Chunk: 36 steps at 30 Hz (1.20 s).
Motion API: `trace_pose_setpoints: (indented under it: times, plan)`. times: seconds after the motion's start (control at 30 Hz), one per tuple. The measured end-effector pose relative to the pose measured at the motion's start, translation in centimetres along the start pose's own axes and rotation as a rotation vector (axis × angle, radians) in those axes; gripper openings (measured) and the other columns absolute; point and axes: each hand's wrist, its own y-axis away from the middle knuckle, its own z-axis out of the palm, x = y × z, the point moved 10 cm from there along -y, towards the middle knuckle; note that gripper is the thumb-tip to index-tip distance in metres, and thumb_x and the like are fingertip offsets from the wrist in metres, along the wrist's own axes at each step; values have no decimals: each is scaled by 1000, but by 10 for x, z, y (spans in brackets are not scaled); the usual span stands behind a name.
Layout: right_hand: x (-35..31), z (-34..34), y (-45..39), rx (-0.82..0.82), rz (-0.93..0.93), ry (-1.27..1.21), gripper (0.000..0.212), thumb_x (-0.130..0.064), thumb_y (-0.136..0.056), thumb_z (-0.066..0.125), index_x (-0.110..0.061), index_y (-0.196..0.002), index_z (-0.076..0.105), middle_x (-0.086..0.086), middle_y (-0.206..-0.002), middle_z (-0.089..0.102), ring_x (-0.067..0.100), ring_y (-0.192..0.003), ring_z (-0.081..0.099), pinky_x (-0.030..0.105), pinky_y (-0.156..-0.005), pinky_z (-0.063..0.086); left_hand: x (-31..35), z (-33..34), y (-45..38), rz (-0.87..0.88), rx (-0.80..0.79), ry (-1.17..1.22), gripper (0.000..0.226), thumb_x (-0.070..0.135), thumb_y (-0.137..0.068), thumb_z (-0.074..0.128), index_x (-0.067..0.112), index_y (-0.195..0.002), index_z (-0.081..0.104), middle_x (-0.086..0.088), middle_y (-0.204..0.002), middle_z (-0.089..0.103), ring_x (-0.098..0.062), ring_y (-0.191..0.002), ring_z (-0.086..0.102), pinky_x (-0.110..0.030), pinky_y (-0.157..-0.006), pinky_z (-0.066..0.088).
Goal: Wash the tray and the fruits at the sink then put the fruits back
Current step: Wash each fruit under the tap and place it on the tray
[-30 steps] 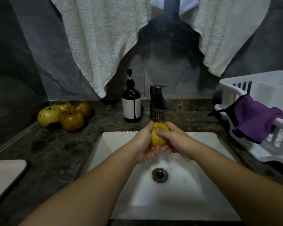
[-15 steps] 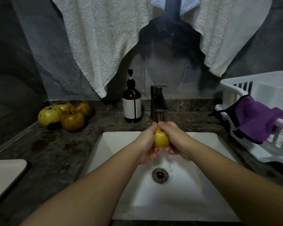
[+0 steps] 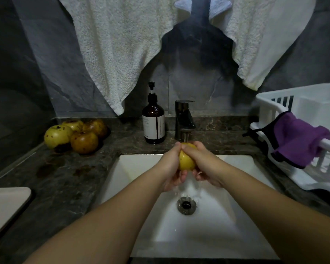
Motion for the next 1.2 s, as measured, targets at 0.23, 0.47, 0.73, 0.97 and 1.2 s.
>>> trace_pose_setpoints:
  times: [0.23, 0.47, 0.73, 0.97, 1.2]
  plan:
    - [8, 9, 5, -113, 31, -104, 42, -36, -104, 53, -41, -143, 38, 19, -100, 62, 16, -53, 56, 29, -49, 44, -3, -6, 0, -16, 2, 19, 62, 71, -101, 43, 22, -135, 59, -7, -76, 63, -10, -50, 52, -18, -39, 45]
    - [0, 4, 2, -34, 4, 17, 46, -54, -101, 53, -42, -142, 38, 12, -96, 63, 14, -56, 56, 27, -48, 43, 1, -2, 0, 20, 21, 34, 58, 68, -101, 45, 22, -132, 59, -8, -69, 66, -12, -45, 57, -19, -40, 45]
    - [17, 9, 6, -86, 187, -199, 61, -62, -94, 59, -22, -139, 46, 25, -112, 72, 38, -87, 75, 39, -66, 63, 14, -15, -4, 251, 130, -149, 56, 73, -77, 65, 37, -111, 42, -11, -113, 68, -22, -63, 72, -32, -57, 57]
    - [25, 10, 6, -107, 267, -335, 58, -59, -95, 56, -12, -128, 59, 23, -103, 75, 36, -87, 75, 37, -64, 61, 12, -18, -5, 187, 79, -214, 63, 83, -86, 54, 33, -123, 57, -10, -108, 73, -24, -75, 75, -35, -69, 61]
    - [13, 2, 3, 48, 102, 111, 60, -82, -87, 46, -35, -124, 50, 14, -101, 71, 22, -64, 69, 28, -52, 49, 20, -19, 3, 219, 153, -275, 64, 83, -93, 38, 30, -125, 54, -13, -114, 68, -32, -93, 75, -40, -70, 63]
